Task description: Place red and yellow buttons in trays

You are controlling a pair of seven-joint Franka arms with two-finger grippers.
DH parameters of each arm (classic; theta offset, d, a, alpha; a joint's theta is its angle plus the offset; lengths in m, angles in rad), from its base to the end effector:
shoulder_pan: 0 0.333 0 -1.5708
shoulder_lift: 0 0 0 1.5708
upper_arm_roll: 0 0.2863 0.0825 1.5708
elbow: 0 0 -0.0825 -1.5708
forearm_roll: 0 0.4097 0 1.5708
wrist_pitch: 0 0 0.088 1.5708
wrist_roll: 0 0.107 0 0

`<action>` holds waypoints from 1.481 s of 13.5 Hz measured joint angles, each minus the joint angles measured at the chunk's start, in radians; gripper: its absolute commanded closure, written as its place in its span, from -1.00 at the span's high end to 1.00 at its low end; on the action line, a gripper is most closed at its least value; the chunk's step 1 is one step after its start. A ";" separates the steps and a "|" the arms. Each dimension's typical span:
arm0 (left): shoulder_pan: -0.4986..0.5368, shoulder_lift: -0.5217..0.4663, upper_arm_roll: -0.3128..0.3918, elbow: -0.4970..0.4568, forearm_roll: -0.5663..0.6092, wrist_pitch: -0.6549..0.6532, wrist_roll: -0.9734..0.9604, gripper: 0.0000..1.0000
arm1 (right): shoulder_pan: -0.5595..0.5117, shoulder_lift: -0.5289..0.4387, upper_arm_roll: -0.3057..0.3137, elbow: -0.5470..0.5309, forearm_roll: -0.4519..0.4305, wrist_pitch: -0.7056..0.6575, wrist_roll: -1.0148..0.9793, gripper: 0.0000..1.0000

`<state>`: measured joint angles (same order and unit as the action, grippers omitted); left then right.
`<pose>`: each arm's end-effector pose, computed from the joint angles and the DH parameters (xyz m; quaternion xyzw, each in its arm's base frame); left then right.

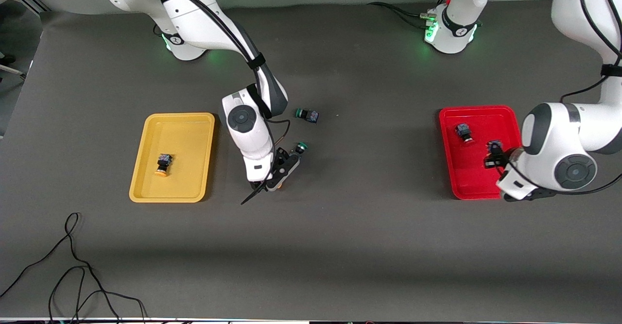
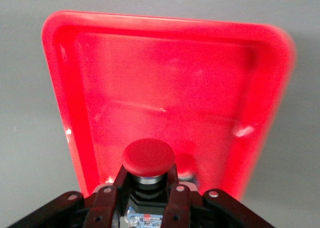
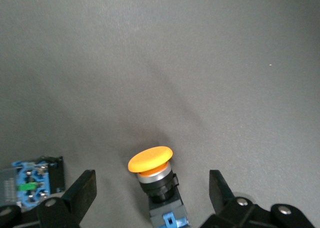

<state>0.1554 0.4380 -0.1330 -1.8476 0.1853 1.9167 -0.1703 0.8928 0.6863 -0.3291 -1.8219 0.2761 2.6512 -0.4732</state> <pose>0.6037 0.0279 0.2219 -0.9811 -0.0490 0.1756 0.0643 0.5596 0.3549 0.1500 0.8973 0.4301 0.0973 0.0193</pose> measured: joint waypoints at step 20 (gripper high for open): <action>-0.001 -0.324 -0.068 0.122 -0.048 -0.211 0.054 0.98 | -0.023 -0.120 -0.070 0.150 0.004 -0.444 0.098 -0.83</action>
<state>0.1547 0.1140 -0.2012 -1.7251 0.1371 1.7056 -0.1164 0.8700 0.5659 -0.3995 -1.6719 0.2796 2.2068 -0.3757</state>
